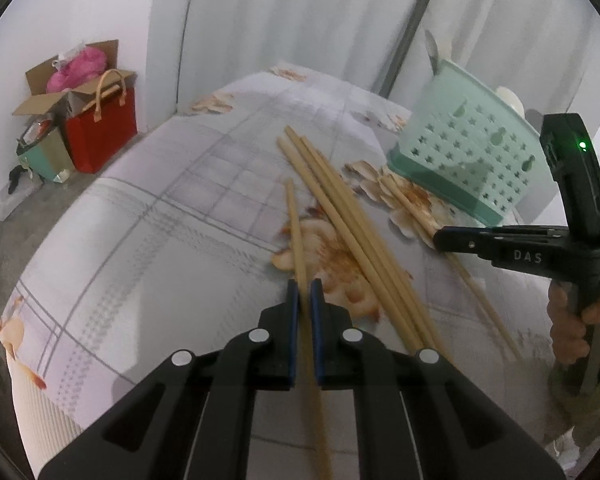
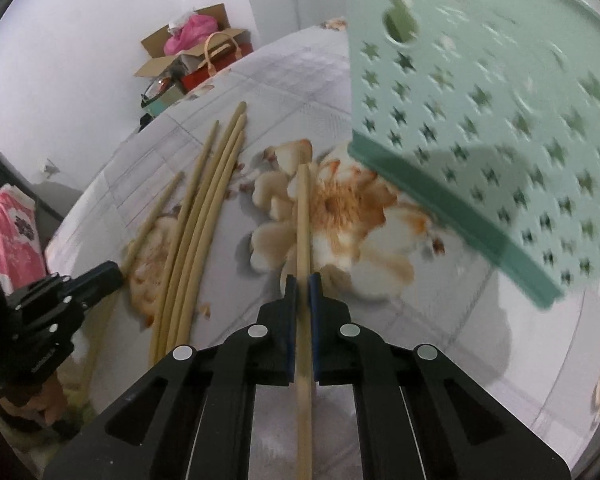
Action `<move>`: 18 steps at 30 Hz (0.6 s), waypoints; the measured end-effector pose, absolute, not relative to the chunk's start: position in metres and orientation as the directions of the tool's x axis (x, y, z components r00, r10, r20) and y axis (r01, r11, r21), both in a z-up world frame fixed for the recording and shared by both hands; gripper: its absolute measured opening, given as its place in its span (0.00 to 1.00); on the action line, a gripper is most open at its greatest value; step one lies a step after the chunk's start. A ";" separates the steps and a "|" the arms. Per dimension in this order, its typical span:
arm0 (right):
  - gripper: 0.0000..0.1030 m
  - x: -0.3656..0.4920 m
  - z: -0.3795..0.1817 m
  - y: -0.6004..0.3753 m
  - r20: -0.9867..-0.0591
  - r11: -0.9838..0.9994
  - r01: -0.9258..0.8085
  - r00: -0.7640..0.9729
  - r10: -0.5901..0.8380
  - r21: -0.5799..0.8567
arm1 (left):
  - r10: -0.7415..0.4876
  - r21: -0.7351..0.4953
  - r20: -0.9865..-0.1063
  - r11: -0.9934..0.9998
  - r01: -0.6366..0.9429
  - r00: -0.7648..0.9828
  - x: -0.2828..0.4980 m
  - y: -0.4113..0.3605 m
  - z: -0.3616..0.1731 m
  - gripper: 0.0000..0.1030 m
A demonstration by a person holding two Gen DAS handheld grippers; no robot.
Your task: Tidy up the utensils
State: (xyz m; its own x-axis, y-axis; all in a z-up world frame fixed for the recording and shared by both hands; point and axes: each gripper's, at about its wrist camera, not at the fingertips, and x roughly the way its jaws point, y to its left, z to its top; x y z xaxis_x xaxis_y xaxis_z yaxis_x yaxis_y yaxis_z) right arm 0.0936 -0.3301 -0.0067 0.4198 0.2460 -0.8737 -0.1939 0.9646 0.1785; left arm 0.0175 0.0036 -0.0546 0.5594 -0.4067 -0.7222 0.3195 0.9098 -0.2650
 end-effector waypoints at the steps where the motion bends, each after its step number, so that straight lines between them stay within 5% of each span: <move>1: 0.04 0.090 -0.007 -0.332 -0.875 0.964 -0.187 0.414 0.250 0.187 | -0.412 -0.272 -0.729 0.907 0.322 0.547 0.018 0.002 -0.054 0.06; 6: 0.11 0.083 -0.005 -0.331 -0.883 0.958 -0.204 0.385 0.268 0.201 | -0.404 -0.257 -0.728 0.910 0.326 0.554 0.029 -0.001 -0.045 0.27; 18: 0.10 0.118 -0.009 -0.305 -0.881 0.964 -0.257 0.437 0.182 0.072 | -0.270 -0.091 -0.775 0.943 0.321 0.572 0.062 -0.018 -0.049 0.25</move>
State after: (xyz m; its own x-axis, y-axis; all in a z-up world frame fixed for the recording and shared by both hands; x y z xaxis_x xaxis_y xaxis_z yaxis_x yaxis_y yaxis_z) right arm 0.1180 -0.3055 -0.0086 0.4366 0.1821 -0.8810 -0.2568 0.9638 0.0720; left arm 0.0621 -0.0177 -0.0493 0.5717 -0.2698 -0.7748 0.3210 0.9427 -0.0914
